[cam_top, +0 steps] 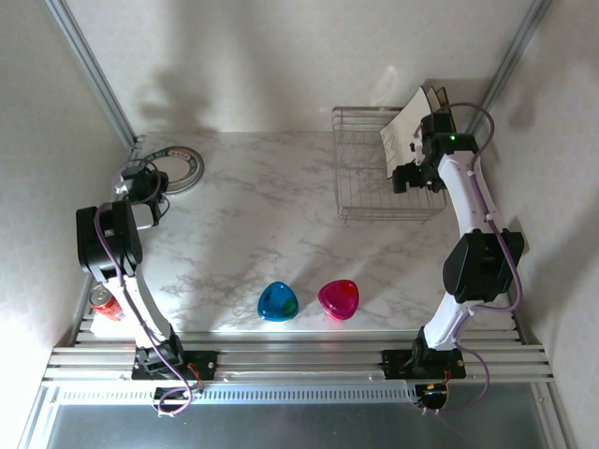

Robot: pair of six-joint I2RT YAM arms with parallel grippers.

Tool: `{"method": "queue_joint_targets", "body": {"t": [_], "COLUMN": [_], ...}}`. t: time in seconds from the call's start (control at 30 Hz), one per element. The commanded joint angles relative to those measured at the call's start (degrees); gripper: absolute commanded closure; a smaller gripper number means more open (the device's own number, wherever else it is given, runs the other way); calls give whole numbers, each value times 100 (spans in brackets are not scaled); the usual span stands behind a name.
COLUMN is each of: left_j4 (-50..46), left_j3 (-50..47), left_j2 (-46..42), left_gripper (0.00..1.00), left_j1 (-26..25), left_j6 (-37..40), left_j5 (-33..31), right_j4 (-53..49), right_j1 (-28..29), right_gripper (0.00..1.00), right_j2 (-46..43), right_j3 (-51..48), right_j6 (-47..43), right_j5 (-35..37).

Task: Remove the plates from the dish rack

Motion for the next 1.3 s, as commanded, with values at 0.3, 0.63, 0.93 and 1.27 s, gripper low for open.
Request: {"method": "queue_joint_targets", "body": {"t": [0.3,0.63,0.93,1.27], "left_j4": [-865,-1954,-2572,-3232], "left_j3": [227,431,609,1008], "left_j2": [-270,-494,-620,-553], "left_gripper": [52,42,40,37], "left_j1": [36,-1,-75,-283], "left_j6": [904,2029,2696,3391], "left_j5": [-70,-518,-930,-1433], "right_j4": [8,95,96,71], "right_j1": [36,40,37,40], "right_gripper": [1,1,1,1], "right_j2": [-10,-11,-36,-81], "right_j3": [28,-12,-3,-3], "right_j6": [-78,-83,-83,-83], "right_j5": [-58,-118,-132,-143]}}
